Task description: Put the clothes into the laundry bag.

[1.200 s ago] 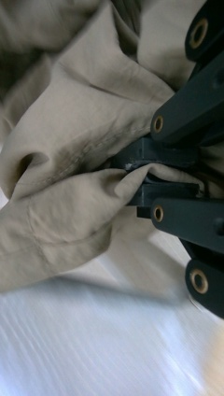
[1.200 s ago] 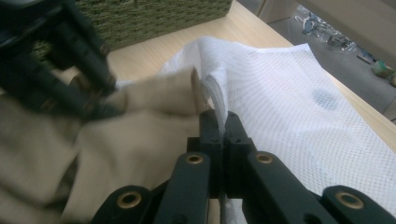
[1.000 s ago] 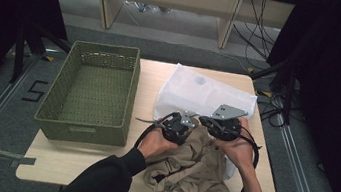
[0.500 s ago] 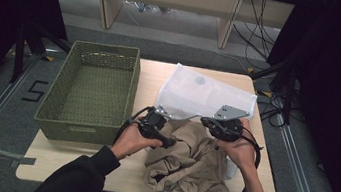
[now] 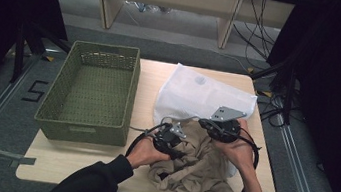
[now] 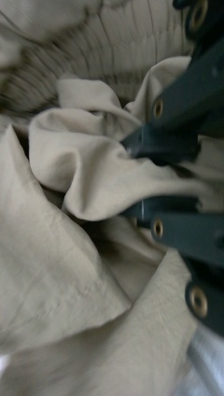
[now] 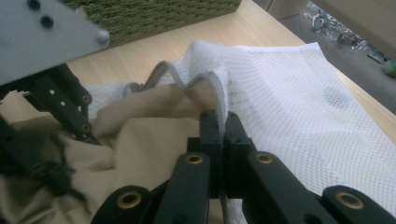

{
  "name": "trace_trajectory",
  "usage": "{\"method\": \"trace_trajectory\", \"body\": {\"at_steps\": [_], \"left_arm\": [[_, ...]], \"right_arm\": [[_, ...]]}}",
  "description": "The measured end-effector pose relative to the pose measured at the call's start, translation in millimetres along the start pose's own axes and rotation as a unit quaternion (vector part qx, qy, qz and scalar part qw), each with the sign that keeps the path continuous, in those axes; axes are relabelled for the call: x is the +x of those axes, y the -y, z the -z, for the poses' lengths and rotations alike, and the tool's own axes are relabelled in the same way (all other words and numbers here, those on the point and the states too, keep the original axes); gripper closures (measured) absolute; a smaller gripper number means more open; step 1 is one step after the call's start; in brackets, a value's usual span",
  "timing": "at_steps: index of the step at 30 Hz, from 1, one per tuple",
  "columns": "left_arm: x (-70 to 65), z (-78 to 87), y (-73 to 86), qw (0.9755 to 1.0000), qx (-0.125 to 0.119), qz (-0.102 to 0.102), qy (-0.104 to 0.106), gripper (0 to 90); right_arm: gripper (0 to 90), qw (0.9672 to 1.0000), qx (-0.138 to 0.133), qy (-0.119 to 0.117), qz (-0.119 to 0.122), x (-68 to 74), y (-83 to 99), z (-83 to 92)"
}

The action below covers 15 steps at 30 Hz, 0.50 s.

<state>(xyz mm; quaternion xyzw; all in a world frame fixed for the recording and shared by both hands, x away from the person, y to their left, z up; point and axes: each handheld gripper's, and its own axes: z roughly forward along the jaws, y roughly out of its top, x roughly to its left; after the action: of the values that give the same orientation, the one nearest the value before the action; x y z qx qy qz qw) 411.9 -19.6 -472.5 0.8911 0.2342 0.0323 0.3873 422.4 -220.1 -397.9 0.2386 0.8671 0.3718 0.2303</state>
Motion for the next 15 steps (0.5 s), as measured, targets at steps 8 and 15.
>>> {"method": "trace_trajectory", "body": {"at_steps": [8, 15], "left_arm": [[16.7, 23.6, -32.2, 0.9938, -0.07, 0.03, -0.082, 80.6], [51.6, -16.3, -15.5, 0.9863, -0.05, 0.134, -0.081, 66.9]], "right_arm": [[90.0, 0.9999, -0.017, 0.002, -0.003, -1.8, -3.0, 11.9], [90.0, 1.0, -0.008, 0.002, 0.0, -1.2, -1.2, 11.7]]}}
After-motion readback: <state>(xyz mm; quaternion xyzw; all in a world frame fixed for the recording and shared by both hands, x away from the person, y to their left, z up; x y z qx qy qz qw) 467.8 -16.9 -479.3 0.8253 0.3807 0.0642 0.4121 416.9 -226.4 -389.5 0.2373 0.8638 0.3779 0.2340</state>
